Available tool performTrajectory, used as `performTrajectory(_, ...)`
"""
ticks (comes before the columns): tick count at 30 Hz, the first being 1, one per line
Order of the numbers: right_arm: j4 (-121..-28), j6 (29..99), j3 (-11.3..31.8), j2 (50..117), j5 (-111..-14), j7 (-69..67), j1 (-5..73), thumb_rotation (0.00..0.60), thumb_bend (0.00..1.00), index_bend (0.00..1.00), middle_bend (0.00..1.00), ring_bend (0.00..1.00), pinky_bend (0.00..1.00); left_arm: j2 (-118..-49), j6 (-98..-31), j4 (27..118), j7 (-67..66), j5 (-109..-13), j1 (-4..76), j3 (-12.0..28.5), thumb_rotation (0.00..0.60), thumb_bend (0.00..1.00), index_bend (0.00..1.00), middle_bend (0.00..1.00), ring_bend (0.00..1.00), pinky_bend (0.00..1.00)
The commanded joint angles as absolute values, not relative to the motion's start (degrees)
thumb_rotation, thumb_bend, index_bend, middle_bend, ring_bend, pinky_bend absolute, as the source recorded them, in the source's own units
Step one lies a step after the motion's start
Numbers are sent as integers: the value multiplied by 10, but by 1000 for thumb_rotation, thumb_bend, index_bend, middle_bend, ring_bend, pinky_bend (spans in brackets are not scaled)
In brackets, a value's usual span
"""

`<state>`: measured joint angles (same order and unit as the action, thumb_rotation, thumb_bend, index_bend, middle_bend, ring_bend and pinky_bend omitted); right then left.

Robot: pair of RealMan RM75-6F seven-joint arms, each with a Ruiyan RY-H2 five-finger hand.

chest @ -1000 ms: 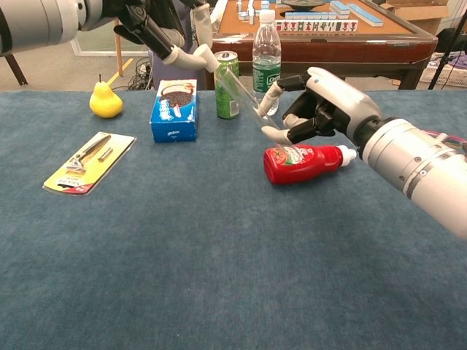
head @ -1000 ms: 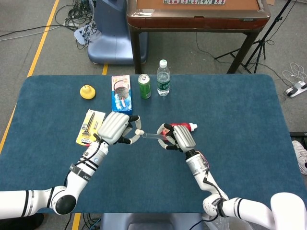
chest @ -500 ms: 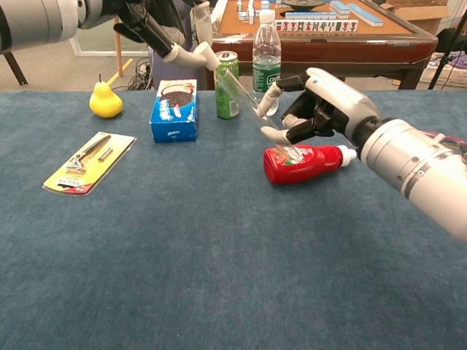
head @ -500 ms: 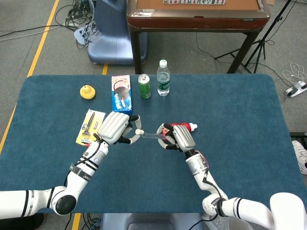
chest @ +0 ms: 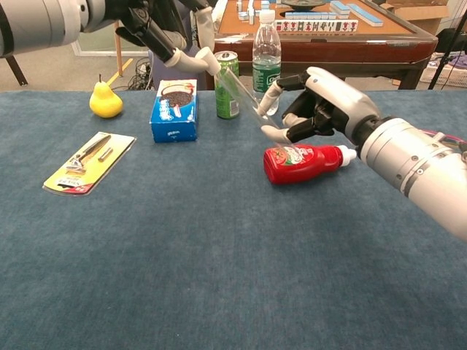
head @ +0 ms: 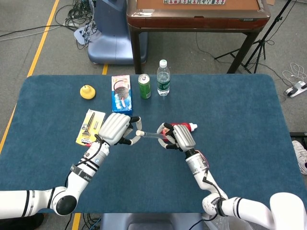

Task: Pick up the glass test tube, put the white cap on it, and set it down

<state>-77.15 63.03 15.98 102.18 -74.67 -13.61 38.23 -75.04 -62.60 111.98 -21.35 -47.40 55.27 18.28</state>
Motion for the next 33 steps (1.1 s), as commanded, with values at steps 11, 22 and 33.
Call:
performTrajectory(11, -771, 630, 160, 1024, -748, -137, 383, 600, 784, 849, 1000, 1000, 1000, -753, -626, 1121, -215, -474, 555, 180, 600, 274, 582, 991, 1000, 1000)
performTrajectory(22, -768, 630, 162, 1028, -749, -145, 384, 600, 792, 849, 1000, 1000, 1000, -760, -622, 1117, -212, -472, 558, 180, 600, 275, 581, 991, 1000, 1000)
performTrajectory(33, -766, 628, 160, 1025, -762, -175, 386, 600, 819, 865, 1000, 1000, 1000, -765, -616, 1112, -199, -476, 559, 182, 600, 274, 586, 991, 1000, 1000)
